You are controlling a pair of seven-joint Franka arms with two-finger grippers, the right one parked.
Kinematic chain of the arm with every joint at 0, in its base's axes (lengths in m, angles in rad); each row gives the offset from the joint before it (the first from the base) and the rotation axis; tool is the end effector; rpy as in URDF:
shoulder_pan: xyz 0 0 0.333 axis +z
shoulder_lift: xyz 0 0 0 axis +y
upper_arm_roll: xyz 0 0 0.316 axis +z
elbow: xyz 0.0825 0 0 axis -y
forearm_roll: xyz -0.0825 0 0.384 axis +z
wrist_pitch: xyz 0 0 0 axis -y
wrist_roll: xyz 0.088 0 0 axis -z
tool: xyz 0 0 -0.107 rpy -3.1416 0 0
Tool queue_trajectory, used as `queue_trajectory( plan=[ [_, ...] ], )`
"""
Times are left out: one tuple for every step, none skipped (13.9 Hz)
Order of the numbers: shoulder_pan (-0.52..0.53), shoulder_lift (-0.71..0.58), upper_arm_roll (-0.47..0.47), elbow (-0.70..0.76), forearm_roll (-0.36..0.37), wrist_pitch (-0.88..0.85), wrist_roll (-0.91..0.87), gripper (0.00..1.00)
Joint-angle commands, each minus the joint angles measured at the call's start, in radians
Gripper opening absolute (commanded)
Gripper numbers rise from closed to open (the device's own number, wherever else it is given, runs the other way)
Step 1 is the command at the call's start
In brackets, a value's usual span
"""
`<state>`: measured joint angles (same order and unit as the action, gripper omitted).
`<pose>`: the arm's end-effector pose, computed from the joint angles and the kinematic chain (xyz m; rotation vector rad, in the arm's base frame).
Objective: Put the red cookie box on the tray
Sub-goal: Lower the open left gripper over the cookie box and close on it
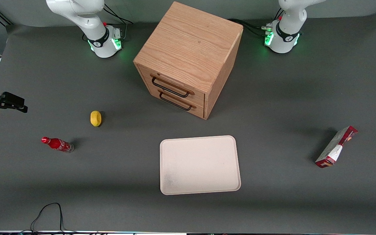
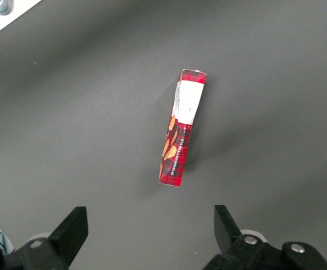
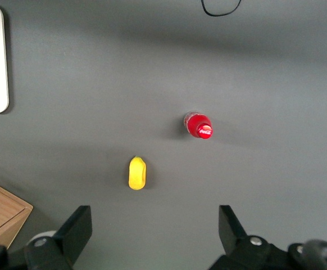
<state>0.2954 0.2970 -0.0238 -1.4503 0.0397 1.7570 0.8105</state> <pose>0.6275 0.1805 0.5188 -2.9943 0.8367 0.0127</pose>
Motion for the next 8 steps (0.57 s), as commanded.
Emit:
queue_trajectory(
  plan=[
    [-0.005,-0.068,-0.001,-0.102,0.009,0.009,0.022,1.00],
    [-0.005,-0.078,-0.001,-0.119,0.009,0.009,0.032,1.00],
    [-0.007,-0.093,-0.002,-0.133,0.009,0.009,0.041,1.00],
    [-0.018,-0.111,-0.002,-0.157,0.011,0.012,0.041,1.00],
    [-0.019,-0.133,-0.002,-0.188,0.009,0.036,0.039,1.00],
    [-0.019,-0.156,-0.002,-0.229,0.009,0.062,0.039,1.00],
    [-0.021,-0.157,-0.002,-0.242,0.009,0.087,0.036,1.00],
    [-0.022,-0.148,-0.002,-0.243,0.008,0.099,0.033,1.00]
  ],
)
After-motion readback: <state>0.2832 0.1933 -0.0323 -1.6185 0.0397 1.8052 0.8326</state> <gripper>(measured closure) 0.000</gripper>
